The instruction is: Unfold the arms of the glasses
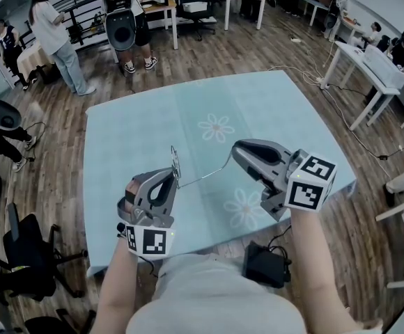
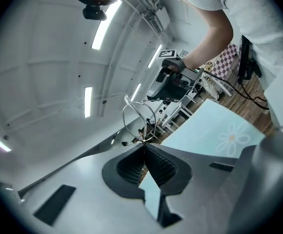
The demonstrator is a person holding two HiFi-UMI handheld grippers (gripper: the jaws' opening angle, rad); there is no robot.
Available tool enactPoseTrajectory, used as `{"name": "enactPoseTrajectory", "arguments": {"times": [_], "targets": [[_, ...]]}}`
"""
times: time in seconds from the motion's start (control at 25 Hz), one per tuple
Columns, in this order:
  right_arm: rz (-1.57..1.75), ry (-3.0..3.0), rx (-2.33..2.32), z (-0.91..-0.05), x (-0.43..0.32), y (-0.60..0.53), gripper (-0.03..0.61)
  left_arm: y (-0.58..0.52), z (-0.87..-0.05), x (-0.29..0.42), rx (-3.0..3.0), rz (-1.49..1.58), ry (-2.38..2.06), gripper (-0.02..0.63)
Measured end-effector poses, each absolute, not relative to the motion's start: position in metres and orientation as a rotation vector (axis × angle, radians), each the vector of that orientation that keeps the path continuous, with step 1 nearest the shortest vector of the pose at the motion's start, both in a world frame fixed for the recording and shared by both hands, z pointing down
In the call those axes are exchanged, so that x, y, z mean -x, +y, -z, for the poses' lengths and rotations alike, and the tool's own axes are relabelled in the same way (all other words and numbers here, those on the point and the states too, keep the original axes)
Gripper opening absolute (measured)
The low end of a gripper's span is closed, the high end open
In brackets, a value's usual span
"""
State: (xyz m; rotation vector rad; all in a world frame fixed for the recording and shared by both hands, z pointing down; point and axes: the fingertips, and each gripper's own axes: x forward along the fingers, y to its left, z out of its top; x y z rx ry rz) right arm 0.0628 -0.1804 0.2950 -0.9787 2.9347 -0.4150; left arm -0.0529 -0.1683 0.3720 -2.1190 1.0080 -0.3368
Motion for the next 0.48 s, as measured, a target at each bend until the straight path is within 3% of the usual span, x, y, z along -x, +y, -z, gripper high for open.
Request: {"name": "enactPoseTrajectory", "arguments": {"times": [0.48], "targets": [[0.355,2.92,1.026,-0.299,-0.066,-0.163,0.051,-0.17,-0.363,0.055,2.091,0.308,1.017,0.009]]}}
